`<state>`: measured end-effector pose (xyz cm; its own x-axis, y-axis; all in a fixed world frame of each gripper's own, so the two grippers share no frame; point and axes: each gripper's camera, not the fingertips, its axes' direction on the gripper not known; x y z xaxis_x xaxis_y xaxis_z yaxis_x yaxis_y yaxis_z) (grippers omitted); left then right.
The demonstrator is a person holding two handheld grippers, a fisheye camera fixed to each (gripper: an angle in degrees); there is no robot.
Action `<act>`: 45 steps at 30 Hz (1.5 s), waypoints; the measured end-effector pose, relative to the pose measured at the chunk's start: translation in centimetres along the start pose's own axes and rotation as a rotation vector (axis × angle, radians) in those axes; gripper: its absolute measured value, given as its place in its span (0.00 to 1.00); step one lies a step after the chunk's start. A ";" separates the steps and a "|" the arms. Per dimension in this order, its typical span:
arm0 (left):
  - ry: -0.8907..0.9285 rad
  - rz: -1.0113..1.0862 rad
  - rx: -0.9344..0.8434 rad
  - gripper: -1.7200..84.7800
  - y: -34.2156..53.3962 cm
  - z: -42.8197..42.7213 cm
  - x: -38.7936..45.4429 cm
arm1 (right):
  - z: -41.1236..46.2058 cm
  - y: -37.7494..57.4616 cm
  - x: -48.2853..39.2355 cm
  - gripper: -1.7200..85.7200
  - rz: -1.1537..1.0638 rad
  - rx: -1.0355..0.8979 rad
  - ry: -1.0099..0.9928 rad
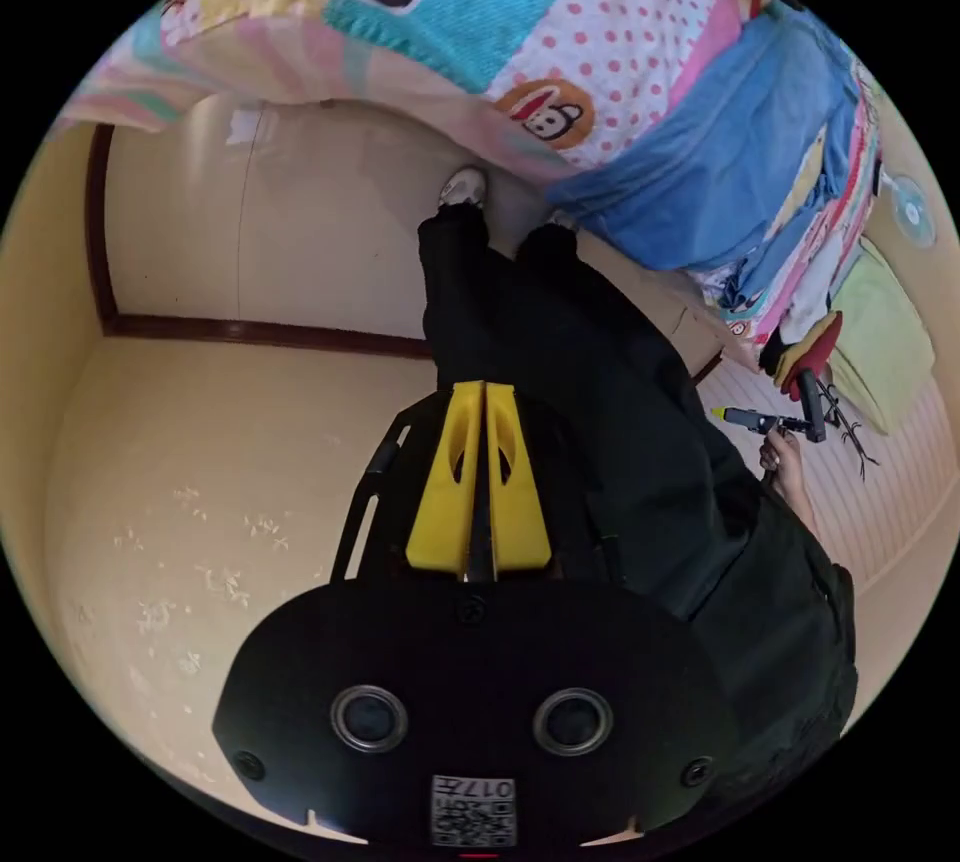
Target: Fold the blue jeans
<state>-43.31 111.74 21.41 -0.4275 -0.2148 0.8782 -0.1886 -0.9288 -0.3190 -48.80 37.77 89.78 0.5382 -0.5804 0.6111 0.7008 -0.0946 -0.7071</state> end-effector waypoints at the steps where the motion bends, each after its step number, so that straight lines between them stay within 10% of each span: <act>1: 0.008 0.029 0.020 0.03 -0.2 -0.4 0.1 | -0.9 -0.7 -1.1 0.05 -0.055 0.055 -0.035; 10: 0.072 0.218 0.191 0.14 -5.4 -4.5 2.4 | -4.8 -7.4 -8.2 0.13 -0.311 0.280 -0.231; 20: -0.024 0.124 -0.023 0.03 -9.0 1.5 0.2 | -1.3 -11.8 -8.2 0.06 -0.282 0.186 -0.116; 45: 0.041 0.161 0.300 0.02 -4.2 -2.7 -5.1 | -2.7 -12.5 -3.5 0.06 -0.261 0.266 -0.306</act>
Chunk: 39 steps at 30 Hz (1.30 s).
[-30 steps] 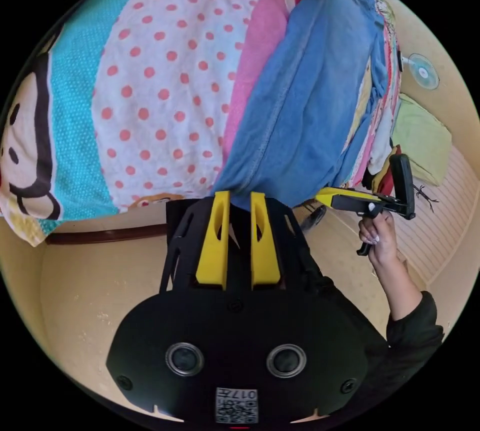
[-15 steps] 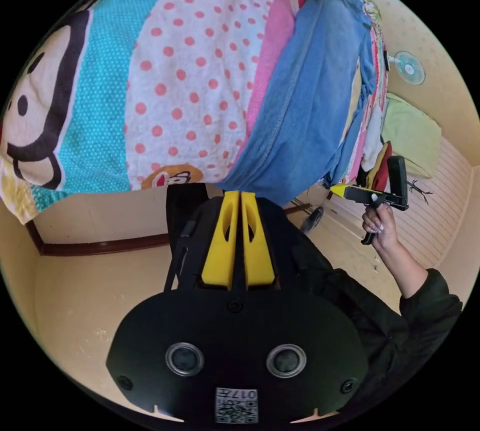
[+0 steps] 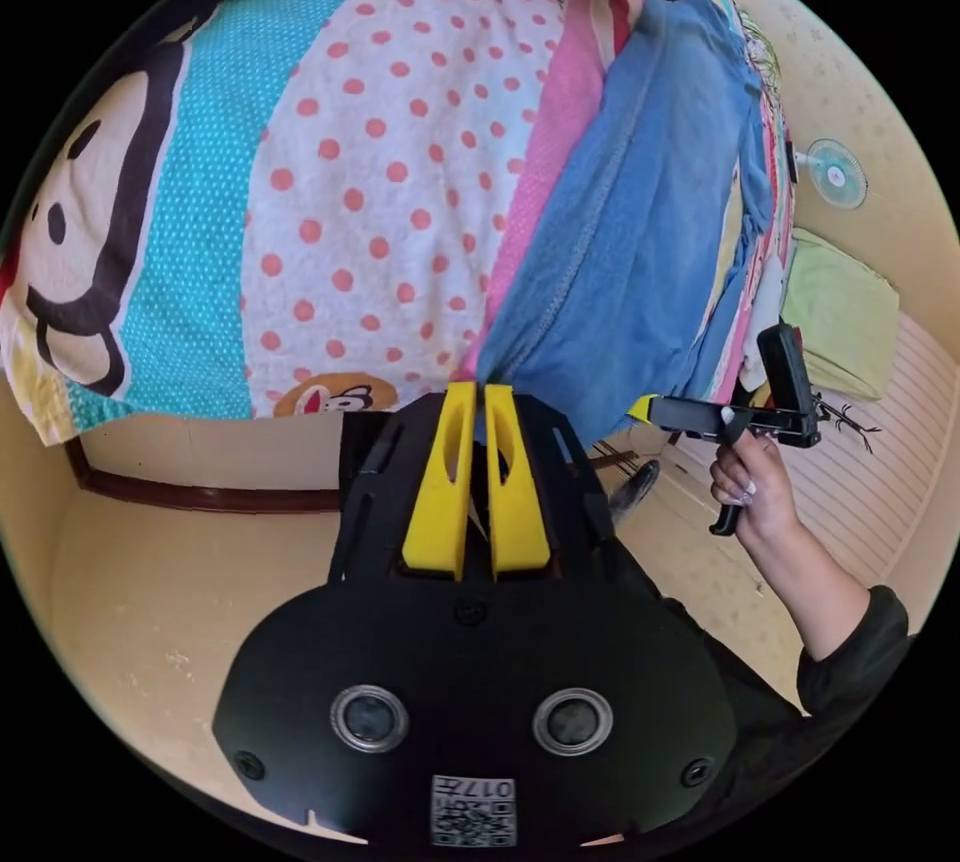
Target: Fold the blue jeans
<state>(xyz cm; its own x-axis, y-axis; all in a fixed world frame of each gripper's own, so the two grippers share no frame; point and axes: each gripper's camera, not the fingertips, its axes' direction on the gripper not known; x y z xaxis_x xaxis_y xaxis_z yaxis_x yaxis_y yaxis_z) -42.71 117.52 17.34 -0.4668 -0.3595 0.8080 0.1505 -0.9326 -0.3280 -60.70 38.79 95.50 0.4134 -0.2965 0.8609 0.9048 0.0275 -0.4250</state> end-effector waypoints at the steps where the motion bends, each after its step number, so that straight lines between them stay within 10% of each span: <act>1: 0.001 0.003 0.000 0.02 0.1 -0.2 0.0 | -0.5 0.3 0.0 0.05 -0.008 -0.013 0.007; 13: 0.853 0.239 -0.001 0.01 3.3 -9.6 -5.2 | -8.6 7.0 -2.5 0.03 -0.423 -0.206 -0.542; 18: 0.401 -0.033 0.088 0.01 1.4 -10.2 -9.2 | -8.6 5.7 -0.4 0.03 -0.181 -0.196 -0.251; 23: 0.409 -0.225 0.143 0.01 0.2 -8.1 -11.1 | -7.8 5.8 1.5 0.06 -0.013 -0.104 -0.019; 29: 0.121 -0.128 0.147 0.01 -0.7 -6.5 -6.2 | -8.8 7.1 3.3 0.13 0.130 0.017 0.096; 39: 0.168 0.116 -0.012 0.01 -4.7 -1.5 1.5 | -9.8 1.5 4.2 0.15 0.229 0.035 -0.069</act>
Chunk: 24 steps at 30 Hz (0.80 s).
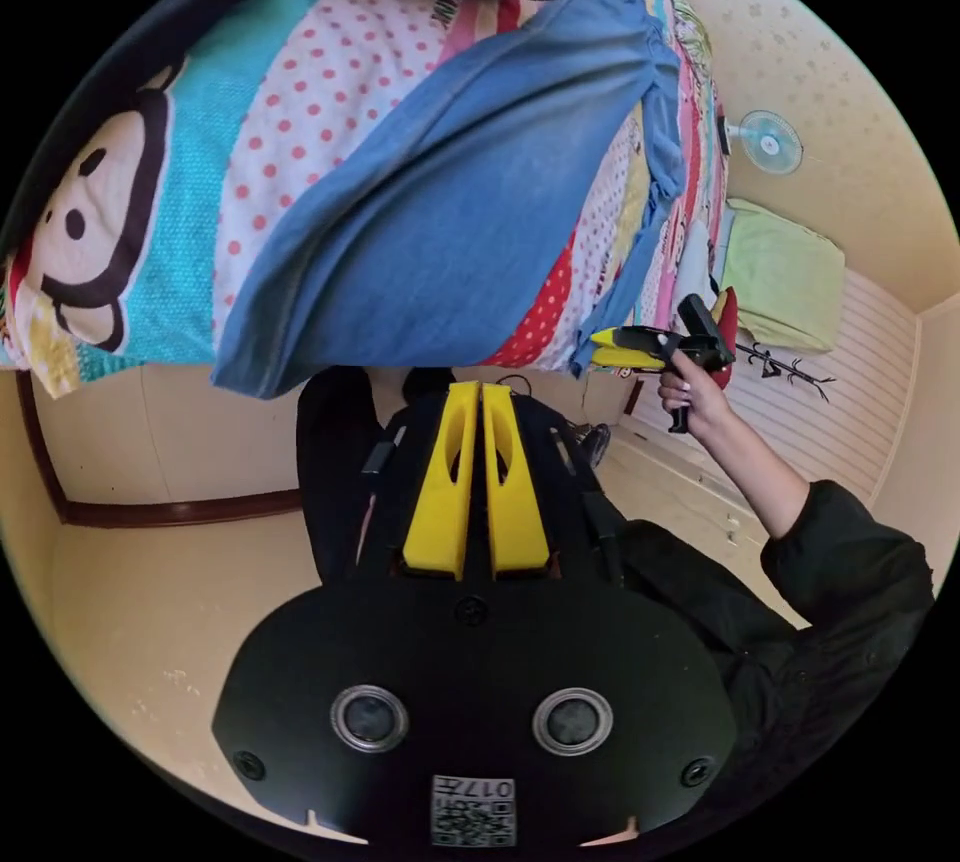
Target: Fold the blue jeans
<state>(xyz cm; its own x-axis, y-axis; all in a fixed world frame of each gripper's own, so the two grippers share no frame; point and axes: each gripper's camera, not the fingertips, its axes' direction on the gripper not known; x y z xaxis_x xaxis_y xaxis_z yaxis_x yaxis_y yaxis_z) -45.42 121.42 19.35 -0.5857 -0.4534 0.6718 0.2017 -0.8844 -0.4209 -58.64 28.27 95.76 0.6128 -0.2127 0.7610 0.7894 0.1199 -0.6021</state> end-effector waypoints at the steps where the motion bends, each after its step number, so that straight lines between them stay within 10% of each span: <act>1: 0.013 0.010 0.001 0.01 -0.4 0.3 0.4 | 0.4 -0.8 -0.3 0.13 0.005 -0.048 0.062; 12: -0.027 0.246 -0.149 0.12 -12.8 13.1 11.7 | -3.7 2.5 4.2 0.06 -0.176 -0.091 -0.113; 24: 0.197 0.113 -0.445 0.02 -13.4 24.1 8.3 | -12.9 8.1 16.7 0.05 -0.218 -0.096 -0.407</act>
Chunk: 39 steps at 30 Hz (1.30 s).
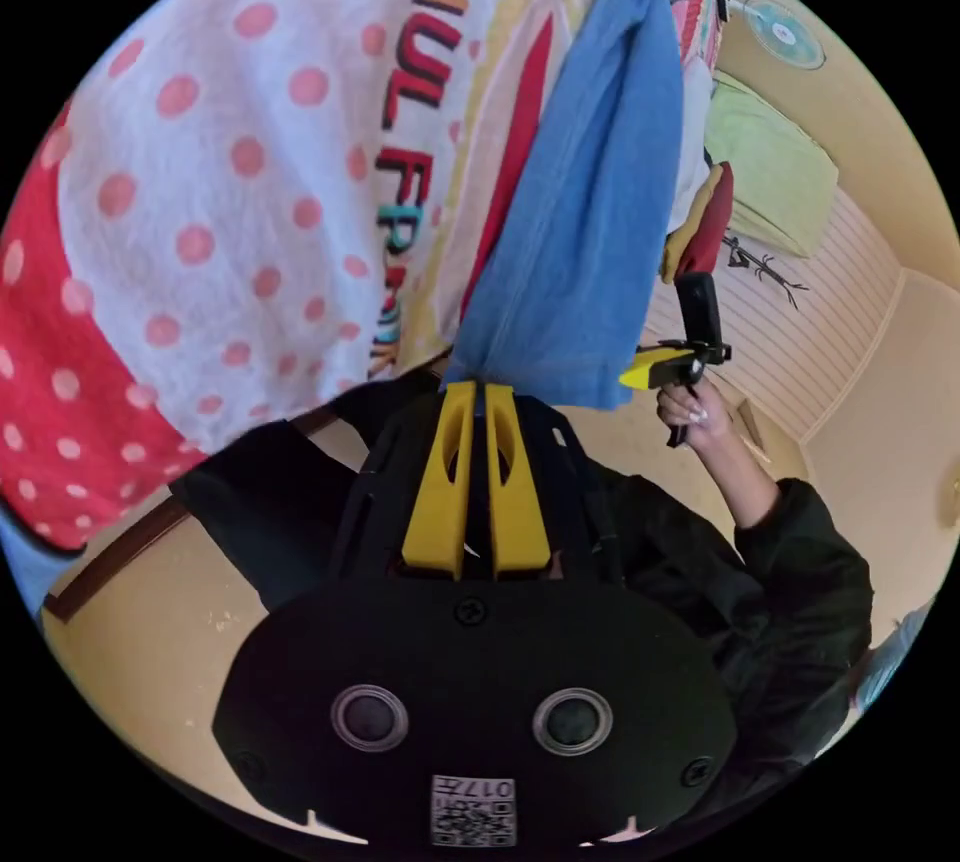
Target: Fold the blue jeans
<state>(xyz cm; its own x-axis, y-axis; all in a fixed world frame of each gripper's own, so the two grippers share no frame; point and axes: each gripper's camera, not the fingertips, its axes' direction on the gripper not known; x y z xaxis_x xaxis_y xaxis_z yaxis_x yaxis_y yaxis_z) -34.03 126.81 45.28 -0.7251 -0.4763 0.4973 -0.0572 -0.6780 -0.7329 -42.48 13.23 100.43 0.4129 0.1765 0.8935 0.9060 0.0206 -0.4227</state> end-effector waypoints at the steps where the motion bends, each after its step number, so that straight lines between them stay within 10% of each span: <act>1: 0.010 0.009 -0.001 0.02 0.5 0.1 0.1 | -1.6 1.4 0.5 0.05 -0.042 0.010 0.002; 6: 0.498 0.154 0.094 0.01 5.7 1.4 0.7 | -4.1 5.6 3.9 0.05 -0.252 -0.092 -0.309; 13: 0.061 -0.309 0.092 0.01 7.3 5.6 -7.6 | -3.8 7.8 14.1 0.04 0.134 0.143 -0.303; 19: 0.195 -0.151 0.378 0.06 4.9 3.2 -5.7 | -1.2 7.6 10.5 0.04 -0.016 -0.005 -0.184; 27: 0.138 0.255 0.137 0.15 -5.6 6.0 7.5 | -0.1 9.9 4.2 0.05 -0.395 -0.190 -0.366; 35: -0.566 0.013 0.047 0.15 -8.3 11.9 10.5 | 1.9 11.1 2.4 0.05 -0.448 -0.142 -0.288; 39: -0.301 -0.026 -0.008 0.07 -9.2 14.1 7.5 | 3.5 11.7 1.8 0.05 -0.464 -0.188 -0.259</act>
<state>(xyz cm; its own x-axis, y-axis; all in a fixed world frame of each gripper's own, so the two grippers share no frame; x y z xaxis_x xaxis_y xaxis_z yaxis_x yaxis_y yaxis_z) -29.23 121.61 62.32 -0.4877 -0.6038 0.6305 -0.0795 -0.6885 -0.7208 -31.45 17.26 96.59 -0.0479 0.4265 0.9032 0.9980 -0.0178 0.0614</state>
